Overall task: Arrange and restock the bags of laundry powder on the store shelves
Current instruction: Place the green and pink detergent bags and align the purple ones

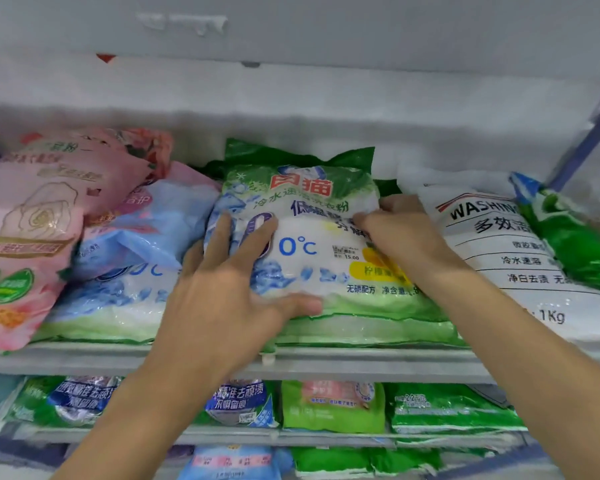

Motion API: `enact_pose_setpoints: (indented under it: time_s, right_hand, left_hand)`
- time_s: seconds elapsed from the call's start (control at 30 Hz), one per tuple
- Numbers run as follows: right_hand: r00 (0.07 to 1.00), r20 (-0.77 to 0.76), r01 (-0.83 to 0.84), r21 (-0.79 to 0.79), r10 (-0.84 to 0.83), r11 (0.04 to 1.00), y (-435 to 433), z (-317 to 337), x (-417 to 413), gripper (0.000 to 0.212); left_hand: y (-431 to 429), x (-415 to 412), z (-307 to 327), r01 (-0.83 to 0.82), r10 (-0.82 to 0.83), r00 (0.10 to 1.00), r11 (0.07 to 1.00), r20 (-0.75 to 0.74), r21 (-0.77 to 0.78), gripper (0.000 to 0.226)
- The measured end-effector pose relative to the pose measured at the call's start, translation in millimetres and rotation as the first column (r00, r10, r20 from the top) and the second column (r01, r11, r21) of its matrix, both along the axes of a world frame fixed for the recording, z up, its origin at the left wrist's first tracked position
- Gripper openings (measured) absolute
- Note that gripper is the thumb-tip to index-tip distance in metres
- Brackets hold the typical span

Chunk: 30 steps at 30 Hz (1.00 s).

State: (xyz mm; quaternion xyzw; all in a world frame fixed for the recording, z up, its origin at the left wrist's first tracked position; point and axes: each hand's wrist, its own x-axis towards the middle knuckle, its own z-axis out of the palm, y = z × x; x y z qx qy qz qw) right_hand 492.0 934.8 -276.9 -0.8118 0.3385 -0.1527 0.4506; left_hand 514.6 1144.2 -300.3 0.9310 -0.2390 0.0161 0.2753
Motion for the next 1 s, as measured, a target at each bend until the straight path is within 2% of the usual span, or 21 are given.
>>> enact_pose_setpoints:
  time_s: [0.07, 0.13, 0.23, 0.3, 0.37, 0.43, 0.47, 0.53, 0.6, 0.7, 0.77, 0.9, 1.0]
  right_hand:
    - [0.991, -0.126, -0.083, -0.238, 0.054, 0.968, 6, 0, 0, 0.033]
    - [0.963, -0.265, -0.192, -0.531, 0.054, 0.825, 20, -1, -12, 0.048]
    - [0.963, -0.117, -0.256, -0.685, 0.244, 0.682, 50, -19, -37, 0.044]
    - [0.965, 0.011, -0.17, -0.734, 0.262, 0.658, 53, -39, -46, 0.045]
    - [0.97, 0.057, -0.114, -0.751, 0.236, 0.651, 48, -46, -45, 0.044]
    - [0.97, 0.032, -0.138, -0.742, 0.239, 0.657, 49, -43, -43, 0.045]
    - [0.969, 0.026, -0.144, -0.746, 0.245, 0.65, 50, -43, -42, 0.045]
    - [0.969, 0.009, -0.156, -0.75, 0.245, 0.643, 49, -43, -41, 0.045]
    - [0.972, 0.0, -0.154, -0.754, 0.234, 0.639, 50, -43, -42, 0.044]
    - [0.972, -0.024, -0.177, -0.733, 0.235, 0.656, 51, -41, -44, 0.044]
    - [0.97, -0.033, -0.186, -0.734, 0.239, 0.653, 53, -39, -46, 0.043]
    - [0.971, -0.054, -0.2, -0.718, 0.232, 0.667, 58, -33, -47, 0.044]
    - [0.968, -0.062, -0.226, -0.632, 0.243, 0.741, 65, -24, -47, 0.043]
  left_hand:
    - [2, 2, -2, 0.0, 0.0, 1.0, 0.999, -0.003, 0.034, 0.11]
    - [3, 0, -4, 0.001, -0.002, 1.0, 0.998, 0.015, 0.055, 0.111]
    - [6, 1, -9, 0.003, -0.006, 0.999, 0.999, 0.048, 0.054, 0.114]
    - [7, -3, -11, 0.027, -0.033, 0.997, 0.997, 0.076, 0.076, 0.114]
    - [13, -6, -10, 0.062, -0.064, 0.996, 0.998, 0.058, 0.034, 0.103]
    - [27, -7, -5, 0.095, -0.095, 0.995, 0.991, 0.003, -0.097, 0.082]
    - [36, -7, -3, 0.085, -0.084, 0.996, 0.982, 0.016, -0.171, 0.068]
    - [57, -4, -3, 0.002, 0.037, 0.989, 0.965, 0.142, -0.263, 0.044]
    - [74, 2, -10, -0.111, 0.179, 0.953, 0.958, 0.246, -0.264, 0.053]
    - [83, 20, -19, -0.233, 0.26, 0.903, 0.965, 0.343, -0.118, 0.072]
    - [84, 35, -18, -0.263, 0.267, 0.887, 0.963, 0.376, -0.063, 0.068]
    - [86, 64, -12, -0.292, 0.27, 0.806, 0.955, 0.526, -0.043, 0.041]
    - [84, 72, 0, -0.235, 0.248, 0.864, 0.968, 0.438, -0.084, 0.041]
